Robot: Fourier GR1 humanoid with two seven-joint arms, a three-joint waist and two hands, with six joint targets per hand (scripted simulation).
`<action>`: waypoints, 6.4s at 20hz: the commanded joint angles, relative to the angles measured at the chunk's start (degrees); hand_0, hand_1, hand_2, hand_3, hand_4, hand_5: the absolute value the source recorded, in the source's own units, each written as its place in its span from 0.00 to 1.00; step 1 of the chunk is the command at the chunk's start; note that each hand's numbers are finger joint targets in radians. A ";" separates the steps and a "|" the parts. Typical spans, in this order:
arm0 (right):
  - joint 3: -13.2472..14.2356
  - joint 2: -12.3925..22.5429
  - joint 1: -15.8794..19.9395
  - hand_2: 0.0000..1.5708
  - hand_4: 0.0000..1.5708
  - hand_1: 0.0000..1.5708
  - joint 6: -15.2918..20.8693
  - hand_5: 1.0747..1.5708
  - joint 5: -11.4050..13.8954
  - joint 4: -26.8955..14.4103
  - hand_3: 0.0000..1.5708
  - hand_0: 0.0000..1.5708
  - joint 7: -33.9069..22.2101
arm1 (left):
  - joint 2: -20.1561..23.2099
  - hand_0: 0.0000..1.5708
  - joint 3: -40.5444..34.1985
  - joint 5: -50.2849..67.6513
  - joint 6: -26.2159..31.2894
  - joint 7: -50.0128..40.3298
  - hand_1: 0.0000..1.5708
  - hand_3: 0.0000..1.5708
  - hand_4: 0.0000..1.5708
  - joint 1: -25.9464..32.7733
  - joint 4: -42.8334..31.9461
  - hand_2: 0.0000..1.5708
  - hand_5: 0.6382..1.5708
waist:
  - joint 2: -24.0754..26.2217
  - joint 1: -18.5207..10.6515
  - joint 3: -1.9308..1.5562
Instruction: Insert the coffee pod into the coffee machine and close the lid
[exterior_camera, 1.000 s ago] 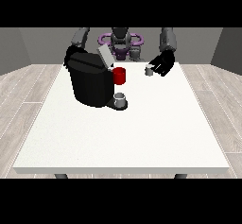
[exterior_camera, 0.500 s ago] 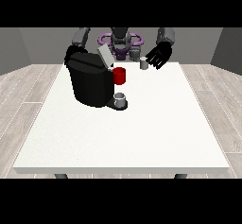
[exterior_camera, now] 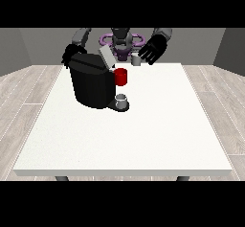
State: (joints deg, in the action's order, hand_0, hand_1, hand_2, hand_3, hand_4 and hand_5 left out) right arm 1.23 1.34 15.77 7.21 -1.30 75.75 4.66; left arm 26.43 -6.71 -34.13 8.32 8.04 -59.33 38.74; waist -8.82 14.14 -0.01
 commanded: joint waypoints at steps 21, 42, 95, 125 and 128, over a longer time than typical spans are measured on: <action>3.30 3.04 4.38 0.00 0.33 0.00 0.66 1.00 -1.32 1.45 0.00 0.00 -2.36 | -3.95 0.81 0.44 -1.98 -0.43 -2.48 0.81 0.78 0.33 -6.81 -1.11 0.83 1.00 | -4.59 1.62 -0.02; 2.74 1.14 1.93 0.00 0.26 0.00 1.69 1.00 -1.20 0.73 0.00 0.00 1.24 | -2.75 0.80 0.25 -3.64 2.16 -2.90 0.80 0.75 0.31 -8.33 -3.47 0.82 1.00 | -4.95 1.95 -0.01; 5.49 0.84 -4.69 0.00 0.25 0.00 3.64 1.00 -3.15 -1.44 0.00 0.00 0.76 | -11.09 0.00 -5.58 1.80 3.81 0.20 0.00 0.00 0.00 2.66 -0.78 0.00 1.00 | 9.32 -7.81 0.02; 0.05 8.94 -0.95 0.00 0.10 0.00 -8.97 1.00 -1.24 8.41 0.00 0.00 -7.66 | -24.90 0.00 -11.35 25.78 9.51 3.69 0.00 0.00 0.06 35.13 17.14 0.00 1.00 | 19.04 -20.71 0.00; -0.94 8.09 0.04 0.00 0.08 0.00 -8.67 1.00 0.14 5.64 0.00 0.00 -8.01 | -25.45 0.00 -9.60 27.49 11.39 0.49 0.00 0.00 0.07 36.31 20.88 0.00 1.00 | 19.33 -23.00 -0.01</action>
State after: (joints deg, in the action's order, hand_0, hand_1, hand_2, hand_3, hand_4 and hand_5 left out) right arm 0.90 9.81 14.60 -0.93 -1.89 82.65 -2.19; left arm 1.53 -17.74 -8.80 18.30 12.04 -25.46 54.00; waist 10.50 -7.60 0.00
